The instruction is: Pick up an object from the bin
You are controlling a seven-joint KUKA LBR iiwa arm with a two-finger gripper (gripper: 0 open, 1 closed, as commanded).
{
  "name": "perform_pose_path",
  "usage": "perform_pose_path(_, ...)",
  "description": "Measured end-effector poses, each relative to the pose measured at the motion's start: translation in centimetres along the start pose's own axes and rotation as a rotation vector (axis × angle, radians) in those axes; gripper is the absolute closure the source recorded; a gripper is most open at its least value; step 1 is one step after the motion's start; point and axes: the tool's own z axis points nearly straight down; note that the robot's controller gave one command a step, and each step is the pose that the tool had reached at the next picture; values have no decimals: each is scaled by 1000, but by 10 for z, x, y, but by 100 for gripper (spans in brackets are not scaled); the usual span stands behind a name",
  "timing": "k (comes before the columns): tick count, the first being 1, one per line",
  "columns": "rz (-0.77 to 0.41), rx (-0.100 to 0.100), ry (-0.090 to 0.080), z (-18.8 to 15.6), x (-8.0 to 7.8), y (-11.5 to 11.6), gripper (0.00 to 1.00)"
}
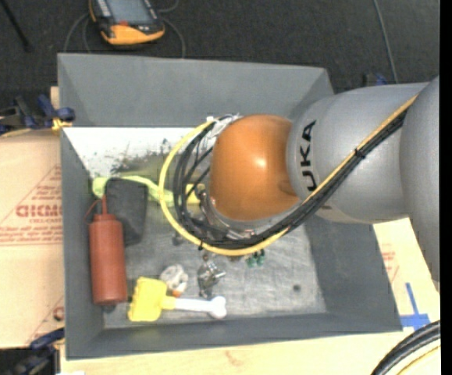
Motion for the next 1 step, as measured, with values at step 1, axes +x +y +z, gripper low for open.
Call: perform_pose_path(1,-238,3,-21,82,5,27,100)
